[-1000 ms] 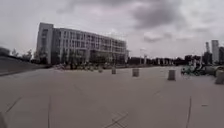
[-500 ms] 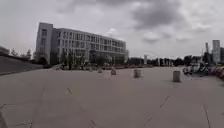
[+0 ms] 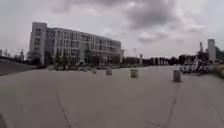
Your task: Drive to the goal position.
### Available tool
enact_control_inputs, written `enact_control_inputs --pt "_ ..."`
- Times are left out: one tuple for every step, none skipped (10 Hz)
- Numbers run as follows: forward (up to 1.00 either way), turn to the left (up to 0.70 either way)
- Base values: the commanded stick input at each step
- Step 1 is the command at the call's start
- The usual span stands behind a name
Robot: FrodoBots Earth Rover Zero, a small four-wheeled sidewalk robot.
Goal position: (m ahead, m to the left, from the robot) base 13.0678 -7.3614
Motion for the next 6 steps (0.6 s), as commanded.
enact_control_inputs --pt "0.70 -0.13" --pt "0.70 -0.13" --pt "0.70 -0.13" --pt "0.70 -0.13" --pt "0.70 -0.13" --pt "0.70 -0.13"
